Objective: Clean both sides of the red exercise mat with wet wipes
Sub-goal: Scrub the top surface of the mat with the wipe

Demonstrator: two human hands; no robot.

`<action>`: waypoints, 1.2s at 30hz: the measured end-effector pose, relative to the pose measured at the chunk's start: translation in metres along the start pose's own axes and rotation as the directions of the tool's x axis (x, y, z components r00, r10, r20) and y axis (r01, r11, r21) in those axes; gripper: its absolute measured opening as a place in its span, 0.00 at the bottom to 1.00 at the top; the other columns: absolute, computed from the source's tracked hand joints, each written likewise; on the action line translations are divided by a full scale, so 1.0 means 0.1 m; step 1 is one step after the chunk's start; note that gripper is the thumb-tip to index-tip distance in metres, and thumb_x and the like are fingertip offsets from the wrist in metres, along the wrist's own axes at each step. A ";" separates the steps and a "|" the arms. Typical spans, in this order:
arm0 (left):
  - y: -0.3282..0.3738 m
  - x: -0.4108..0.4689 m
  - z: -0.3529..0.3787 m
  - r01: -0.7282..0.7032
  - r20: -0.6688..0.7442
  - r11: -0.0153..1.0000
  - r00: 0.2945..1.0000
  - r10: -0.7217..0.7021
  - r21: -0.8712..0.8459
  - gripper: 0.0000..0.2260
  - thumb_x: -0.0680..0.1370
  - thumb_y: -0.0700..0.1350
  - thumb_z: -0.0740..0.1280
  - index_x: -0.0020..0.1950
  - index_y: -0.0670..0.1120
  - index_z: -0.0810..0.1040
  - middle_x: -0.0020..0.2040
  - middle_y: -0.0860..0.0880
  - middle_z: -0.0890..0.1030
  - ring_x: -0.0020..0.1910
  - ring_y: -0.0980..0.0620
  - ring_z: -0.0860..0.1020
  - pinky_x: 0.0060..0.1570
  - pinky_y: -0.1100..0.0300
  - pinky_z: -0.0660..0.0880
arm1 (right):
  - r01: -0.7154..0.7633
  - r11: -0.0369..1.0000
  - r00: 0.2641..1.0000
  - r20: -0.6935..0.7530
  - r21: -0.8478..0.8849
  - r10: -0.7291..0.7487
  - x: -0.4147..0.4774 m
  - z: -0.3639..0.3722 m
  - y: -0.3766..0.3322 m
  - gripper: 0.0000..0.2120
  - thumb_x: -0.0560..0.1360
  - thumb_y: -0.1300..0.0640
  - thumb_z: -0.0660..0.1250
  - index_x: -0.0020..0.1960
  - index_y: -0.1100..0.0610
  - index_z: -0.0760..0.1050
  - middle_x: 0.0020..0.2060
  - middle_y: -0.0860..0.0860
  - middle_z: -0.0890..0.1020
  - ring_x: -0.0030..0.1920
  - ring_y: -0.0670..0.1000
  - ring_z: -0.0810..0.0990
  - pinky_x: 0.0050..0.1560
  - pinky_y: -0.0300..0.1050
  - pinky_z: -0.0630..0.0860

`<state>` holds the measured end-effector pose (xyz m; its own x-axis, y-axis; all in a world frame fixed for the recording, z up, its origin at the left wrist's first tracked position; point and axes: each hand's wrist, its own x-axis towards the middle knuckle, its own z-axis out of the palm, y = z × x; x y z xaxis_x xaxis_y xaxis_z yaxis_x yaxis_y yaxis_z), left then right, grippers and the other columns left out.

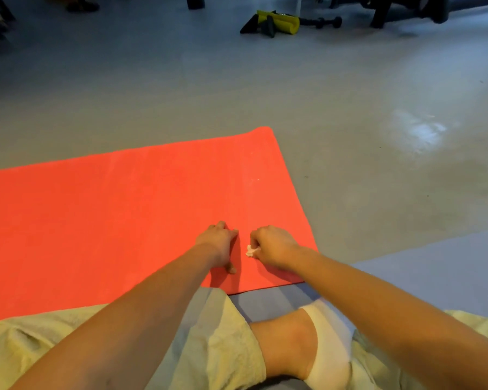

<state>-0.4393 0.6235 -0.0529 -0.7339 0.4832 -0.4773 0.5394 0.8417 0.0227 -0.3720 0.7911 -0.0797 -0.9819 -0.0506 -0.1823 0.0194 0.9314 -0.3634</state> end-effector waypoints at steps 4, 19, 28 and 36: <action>-0.03 0.04 -0.03 0.002 -0.055 1.000 0.998 -0.003 -0.022 0.45 0.60 0.61 0.85 0.74 0.55 0.73 0.68 0.47 0.71 0.68 0.42 0.72 0.65 0.52 0.74 | 0.186 0.973 0.978 0.124 -0.137 -0.170 -0.22 0.10 0.05 0.08 0.74 0.46 0.71 0.47 0.50 0.79 0.49 0.51 0.84 0.50 0.56 0.81 0.41 0.43 0.67; -0.21 0.31 -0.16 0.023 0.018 0.999 1.000 -0.022 -0.023 0.60 0.54 0.66 0.85 0.81 0.55 0.63 0.74 0.44 0.66 0.74 0.40 0.68 0.70 0.46 0.72 | 0.125 0.973 0.992 0.000 -0.195 -0.128 0.27 -0.09 -0.04 0.06 0.77 0.51 0.69 0.47 0.53 0.80 0.49 0.53 0.83 0.50 0.58 0.81 0.39 0.45 0.68; -0.25 0.73 -0.31 0.059 -0.135 0.997 0.989 -0.066 -0.053 0.40 0.59 0.56 0.86 0.67 0.52 0.73 0.64 0.46 0.70 0.68 0.43 0.71 0.60 0.46 0.76 | 0.191 0.952 0.981 0.028 -0.238 -0.190 0.41 -0.09 0.05 0.08 0.74 0.53 0.67 0.50 0.51 0.83 0.49 0.51 0.83 0.49 0.58 0.81 0.41 0.47 0.74; -0.38 0.87 -0.41 0.061 -0.001 0.994 0.998 -0.061 -0.089 0.66 0.52 0.62 0.87 0.83 0.52 0.58 0.75 0.42 0.63 0.78 0.40 0.62 0.75 0.49 0.67 | -0.061 0.959 0.996 -0.075 -0.278 0.041 1.22 -0.42 -0.05 0.09 0.76 0.56 0.67 0.54 0.54 0.83 0.53 0.54 0.84 0.55 0.58 0.83 0.46 0.46 0.75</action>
<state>-0.5402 0.6436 -0.0597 -0.7658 0.4313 -0.4769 0.4550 0.8876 0.0721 -0.4999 0.7953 -0.0613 -0.9917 0.0152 -0.1279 0.0259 0.9962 -0.0828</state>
